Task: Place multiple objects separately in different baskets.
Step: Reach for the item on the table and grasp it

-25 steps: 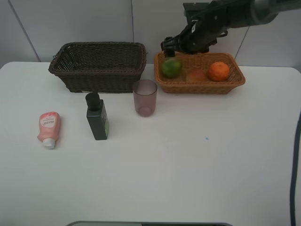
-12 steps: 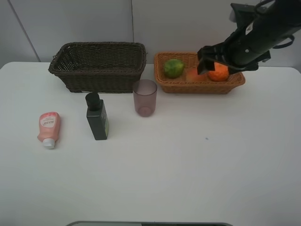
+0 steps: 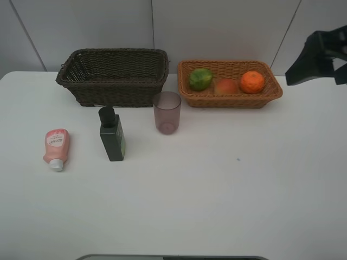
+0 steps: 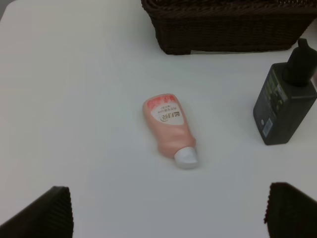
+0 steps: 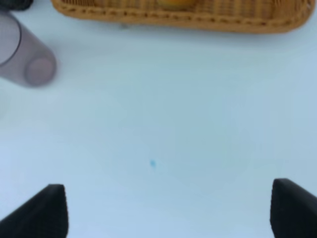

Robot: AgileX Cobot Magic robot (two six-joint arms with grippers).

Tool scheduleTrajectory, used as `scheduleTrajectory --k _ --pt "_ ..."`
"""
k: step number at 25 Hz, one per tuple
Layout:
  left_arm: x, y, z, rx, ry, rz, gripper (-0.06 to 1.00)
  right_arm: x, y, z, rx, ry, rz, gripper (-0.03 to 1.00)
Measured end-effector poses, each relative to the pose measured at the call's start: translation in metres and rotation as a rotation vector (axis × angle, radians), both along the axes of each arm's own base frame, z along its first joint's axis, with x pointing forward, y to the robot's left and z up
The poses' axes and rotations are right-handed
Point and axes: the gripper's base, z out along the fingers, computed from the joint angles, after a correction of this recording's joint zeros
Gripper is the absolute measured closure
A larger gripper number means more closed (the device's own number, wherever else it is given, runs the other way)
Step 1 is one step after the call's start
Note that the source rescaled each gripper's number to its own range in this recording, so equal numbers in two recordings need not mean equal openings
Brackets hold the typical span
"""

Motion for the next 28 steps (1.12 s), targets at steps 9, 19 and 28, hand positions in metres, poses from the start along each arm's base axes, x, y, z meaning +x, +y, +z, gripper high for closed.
scheduleTrajectory --k 9,19,28 --pt "0.000 0.000 0.000 0.000 0.000 0.000 -0.06 -0.097 -0.033 0.024 -0.016 -0.218 0.106 0.26" --pt "0.000 0.000 0.000 0.000 0.000 0.000 -0.06 -0.161 -0.049 -0.022 0.066 -0.391 0.158 0.26" --pt "0.000 0.000 0.000 0.000 0.000 0.000 -0.06 -0.176 -0.054 -0.051 0.080 -0.449 0.157 0.26"
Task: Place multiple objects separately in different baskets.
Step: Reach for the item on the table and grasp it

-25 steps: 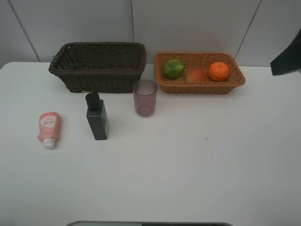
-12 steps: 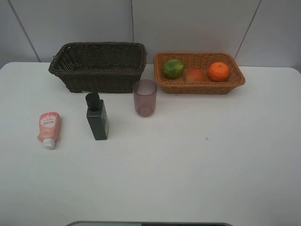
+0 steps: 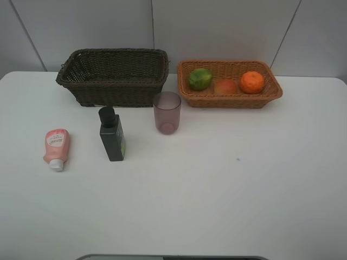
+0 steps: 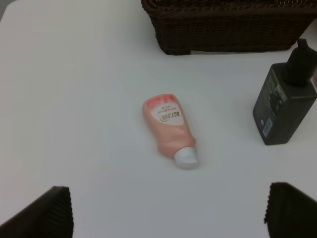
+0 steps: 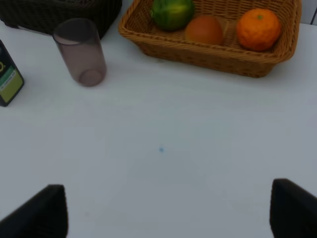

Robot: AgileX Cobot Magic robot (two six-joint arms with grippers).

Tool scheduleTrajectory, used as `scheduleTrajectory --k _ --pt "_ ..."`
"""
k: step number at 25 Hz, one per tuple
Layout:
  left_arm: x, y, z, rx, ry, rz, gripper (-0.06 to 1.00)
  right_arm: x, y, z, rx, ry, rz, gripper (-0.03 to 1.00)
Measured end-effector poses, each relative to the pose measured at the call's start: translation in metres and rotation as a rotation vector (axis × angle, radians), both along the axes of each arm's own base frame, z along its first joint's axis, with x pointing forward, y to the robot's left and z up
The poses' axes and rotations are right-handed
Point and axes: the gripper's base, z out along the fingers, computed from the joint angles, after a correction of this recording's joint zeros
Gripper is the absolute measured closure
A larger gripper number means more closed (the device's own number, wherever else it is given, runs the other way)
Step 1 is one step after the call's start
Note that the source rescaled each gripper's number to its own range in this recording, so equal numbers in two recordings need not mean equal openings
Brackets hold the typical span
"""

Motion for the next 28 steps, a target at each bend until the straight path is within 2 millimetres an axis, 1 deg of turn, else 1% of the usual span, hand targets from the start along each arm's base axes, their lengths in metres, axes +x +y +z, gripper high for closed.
scheduleTrajectory --k 8,13,21,23,28 --pt "0.000 0.000 0.000 0.000 0.000 0.000 -0.06 -0.011 -0.004 -0.001 0.043 -0.083 -0.016 0.26" --pt "0.000 0.000 0.000 0.000 0.000 0.000 -0.06 -0.012 -0.004 -0.001 0.053 -0.088 -0.122 0.26" --pt "0.000 0.000 0.000 0.000 0.000 0.000 -0.06 -0.012 -0.002 -0.001 0.042 -0.094 -0.384 0.26" --pt "0.000 0.000 0.000 0.000 0.000 0.000 -0.06 -0.012 -0.002 -0.001 0.039 -0.095 -0.414 0.26" --pt "0.000 0.000 0.000 0.000 0.000 0.000 -0.06 -0.012 -0.002 -0.001 0.039 -0.095 -0.421 0.26"
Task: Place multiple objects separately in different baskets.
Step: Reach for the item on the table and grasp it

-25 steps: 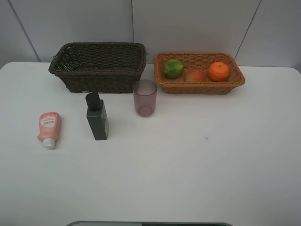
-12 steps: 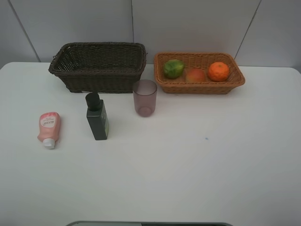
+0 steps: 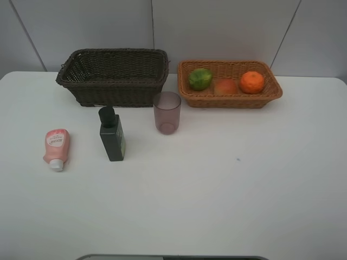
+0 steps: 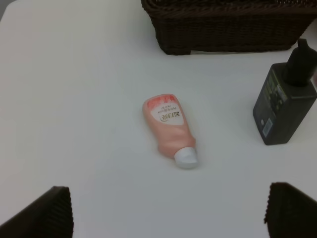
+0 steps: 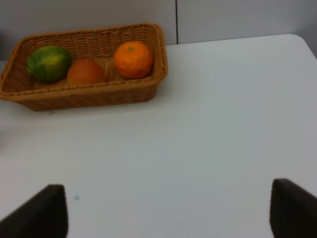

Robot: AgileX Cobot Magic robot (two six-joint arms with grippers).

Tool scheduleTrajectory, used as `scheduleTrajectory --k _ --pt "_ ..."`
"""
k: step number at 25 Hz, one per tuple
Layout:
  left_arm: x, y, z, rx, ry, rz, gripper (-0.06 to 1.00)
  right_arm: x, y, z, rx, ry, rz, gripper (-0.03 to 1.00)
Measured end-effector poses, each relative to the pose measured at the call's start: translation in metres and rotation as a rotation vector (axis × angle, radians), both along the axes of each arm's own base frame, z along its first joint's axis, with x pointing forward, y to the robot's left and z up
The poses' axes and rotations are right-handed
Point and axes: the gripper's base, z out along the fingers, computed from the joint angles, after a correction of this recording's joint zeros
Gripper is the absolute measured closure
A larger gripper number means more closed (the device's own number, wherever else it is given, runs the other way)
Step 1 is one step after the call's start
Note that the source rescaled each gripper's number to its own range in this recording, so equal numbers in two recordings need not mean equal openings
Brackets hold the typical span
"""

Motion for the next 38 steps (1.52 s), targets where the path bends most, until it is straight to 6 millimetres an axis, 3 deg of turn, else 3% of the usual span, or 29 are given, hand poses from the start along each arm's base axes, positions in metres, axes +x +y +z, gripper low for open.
scheduleTrajectory --k 34,38 --pt "0.000 0.001 0.000 0.008 -0.001 0.005 -0.06 0.000 0.000 0.000 0.000 0.000 0.000 0.26" --pt "0.011 0.000 0.010 0.015 0.011 0.007 -0.06 0.000 0.000 0.000 0.000 0.000 0.000 0.26"
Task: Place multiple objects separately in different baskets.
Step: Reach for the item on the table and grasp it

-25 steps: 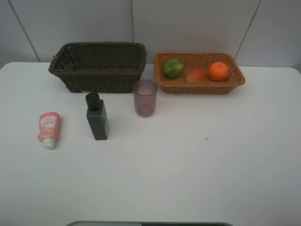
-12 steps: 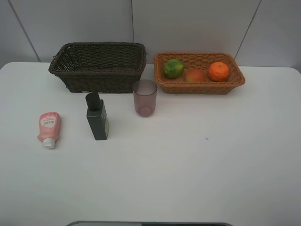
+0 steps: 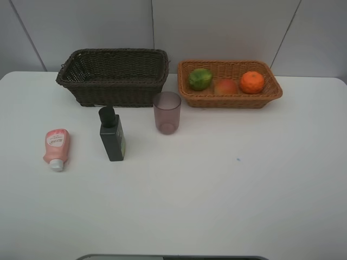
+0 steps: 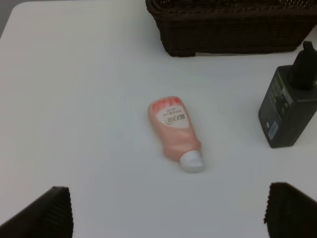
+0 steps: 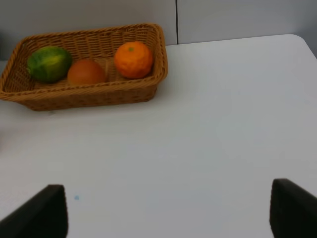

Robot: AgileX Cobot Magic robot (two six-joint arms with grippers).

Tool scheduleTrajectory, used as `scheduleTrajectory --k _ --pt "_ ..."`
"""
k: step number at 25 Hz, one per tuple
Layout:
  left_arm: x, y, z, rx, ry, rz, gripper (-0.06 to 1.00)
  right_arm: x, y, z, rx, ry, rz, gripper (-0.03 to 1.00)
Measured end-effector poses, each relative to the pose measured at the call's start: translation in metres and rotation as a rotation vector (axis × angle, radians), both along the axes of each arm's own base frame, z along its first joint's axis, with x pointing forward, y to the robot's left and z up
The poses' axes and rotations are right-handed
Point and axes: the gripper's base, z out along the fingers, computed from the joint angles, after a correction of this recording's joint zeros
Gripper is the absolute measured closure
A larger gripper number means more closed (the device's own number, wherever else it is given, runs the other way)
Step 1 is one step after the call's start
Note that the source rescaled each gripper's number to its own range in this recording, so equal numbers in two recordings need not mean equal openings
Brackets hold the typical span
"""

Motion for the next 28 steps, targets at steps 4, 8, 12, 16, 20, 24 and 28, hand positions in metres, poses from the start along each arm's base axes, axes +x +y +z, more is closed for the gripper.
scheduleTrajectory --k 4,8,12,16,20,24,28 --pt "0.031 -0.001 0.017 0.034 0.070 -0.010 -0.06 0.000 0.000 0.000 0.000 0.000 0.000 0.26" --pt "0.071 -0.001 0.029 0.082 0.191 -0.007 -0.06 0.000 0.000 0.000 0.000 0.000 0.000 0.26" --pt "0.117 -0.003 0.032 0.109 0.334 -0.014 -0.06 0.000 0.000 0.000 0.000 0.000 0.000 0.26" --pt "0.164 -0.007 0.020 0.091 0.496 -0.006 -0.06 0.000 0.000 0.000 0.000 -0.001 0.000 0.26" --pt "0.206 -0.010 -0.006 0.074 0.659 0.024 -0.06 0.000 0.000 0.000 0.000 -0.002 0.000 0.26" --pt "0.240 -0.013 -0.034 0.032 0.711 0.079 -0.06 0.000 0.000 0.000 0.000 -0.002 0.000 0.26" --pt "0.266 -0.016 -0.065 -0.019 0.726 0.136 -0.06 0.000 0.000 0.000 0.000 -0.002 0.000 0.26"
